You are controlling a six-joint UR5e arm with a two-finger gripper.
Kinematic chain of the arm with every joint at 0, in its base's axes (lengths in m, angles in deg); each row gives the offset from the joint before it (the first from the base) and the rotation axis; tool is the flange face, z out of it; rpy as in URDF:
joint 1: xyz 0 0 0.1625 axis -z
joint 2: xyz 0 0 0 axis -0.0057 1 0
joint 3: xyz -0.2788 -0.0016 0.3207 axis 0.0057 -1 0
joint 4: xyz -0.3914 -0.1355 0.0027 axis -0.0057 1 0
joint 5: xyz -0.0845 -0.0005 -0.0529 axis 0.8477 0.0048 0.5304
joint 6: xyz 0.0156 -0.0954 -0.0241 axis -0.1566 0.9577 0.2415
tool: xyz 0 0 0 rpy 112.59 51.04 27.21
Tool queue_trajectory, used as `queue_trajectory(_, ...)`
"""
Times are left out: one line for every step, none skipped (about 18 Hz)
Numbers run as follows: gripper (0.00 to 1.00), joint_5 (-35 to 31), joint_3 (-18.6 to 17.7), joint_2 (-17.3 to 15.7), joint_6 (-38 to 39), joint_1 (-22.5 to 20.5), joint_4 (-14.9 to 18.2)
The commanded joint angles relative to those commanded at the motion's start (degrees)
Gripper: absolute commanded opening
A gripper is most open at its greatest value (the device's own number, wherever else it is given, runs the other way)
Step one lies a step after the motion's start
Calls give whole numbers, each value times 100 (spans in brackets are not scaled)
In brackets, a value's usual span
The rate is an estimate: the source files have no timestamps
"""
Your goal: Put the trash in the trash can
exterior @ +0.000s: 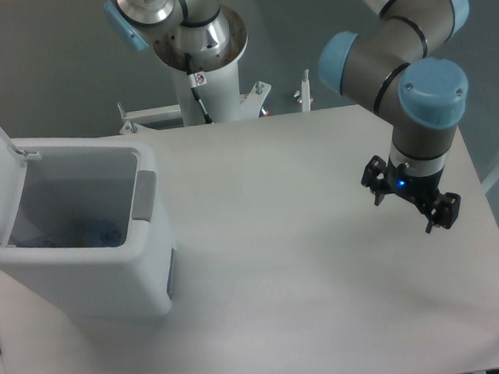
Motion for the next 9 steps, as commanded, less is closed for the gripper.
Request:
queue_trajectory(100,9,-17,-17,-168,0,-8)
queue_trajectory(100,9,-17,-35,-231,0,-8)
queue_trajectory(100,17,-17,-35,-232,0,-8)
queue_trajectory(100,26,-26,-35,-240,0,-8)
queue_trajectory(100,44,-44,-35,-240,-9,-17)
queue_trajectory(100,44,-70,-35,-240,0,-34)
queue_trajectory(100,53,-88,-35,-240,0,-34)
queue_trajectory(100,61,-123,-35,-206,0,-34)
queue_trajectory(100,70,-166,-44,-197,9,-43)
